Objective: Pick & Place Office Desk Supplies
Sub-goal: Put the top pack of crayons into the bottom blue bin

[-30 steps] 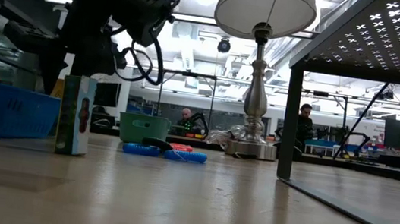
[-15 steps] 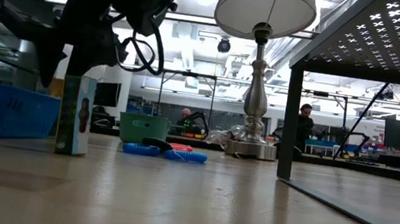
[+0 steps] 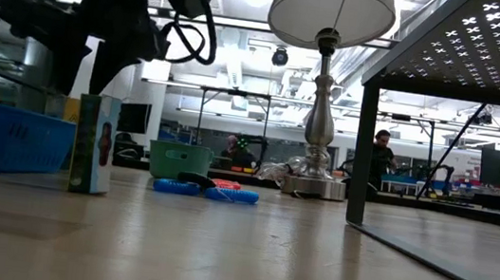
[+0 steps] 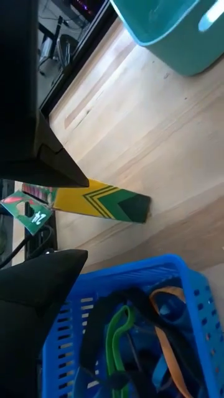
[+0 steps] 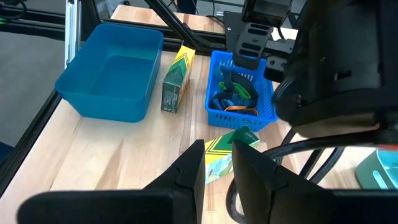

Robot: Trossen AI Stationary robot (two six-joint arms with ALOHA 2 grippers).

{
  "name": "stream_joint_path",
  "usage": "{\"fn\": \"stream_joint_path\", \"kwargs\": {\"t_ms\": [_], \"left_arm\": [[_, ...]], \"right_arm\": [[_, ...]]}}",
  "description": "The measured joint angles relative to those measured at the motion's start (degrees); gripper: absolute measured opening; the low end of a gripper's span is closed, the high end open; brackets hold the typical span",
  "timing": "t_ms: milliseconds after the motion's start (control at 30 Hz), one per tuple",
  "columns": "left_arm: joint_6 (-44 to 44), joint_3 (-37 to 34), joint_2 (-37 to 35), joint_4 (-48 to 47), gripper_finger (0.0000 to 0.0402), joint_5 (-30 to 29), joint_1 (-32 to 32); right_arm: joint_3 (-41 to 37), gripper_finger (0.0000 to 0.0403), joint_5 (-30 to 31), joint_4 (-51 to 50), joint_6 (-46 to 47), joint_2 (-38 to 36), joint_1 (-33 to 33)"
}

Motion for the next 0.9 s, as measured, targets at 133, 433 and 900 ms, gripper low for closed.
{"fn": "stream_joint_path", "kwargs": {"t_ms": [133, 433, 900], "left_arm": [[-0.86, 0.01, -0.75, -0.15, 0.0164, 1.09, 0.43], [0.23, 0.01, -4.57, -0.17, 0.0164, 0.58, 0.46], [-1.53, 0.01, -9.44, 1.77, 0.0164, 4.97, 0.36]], "right_arm": [[0.0, 0.0069, 0.0, 0.02, 0.0, 0.0, 0.0], [0.0, 0.0069, 0.0, 0.37, 0.01, 0.0, 0.01], [0.0, 0.0069, 0.0, 0.39, 0.02, 0.0, 0.02]]}}
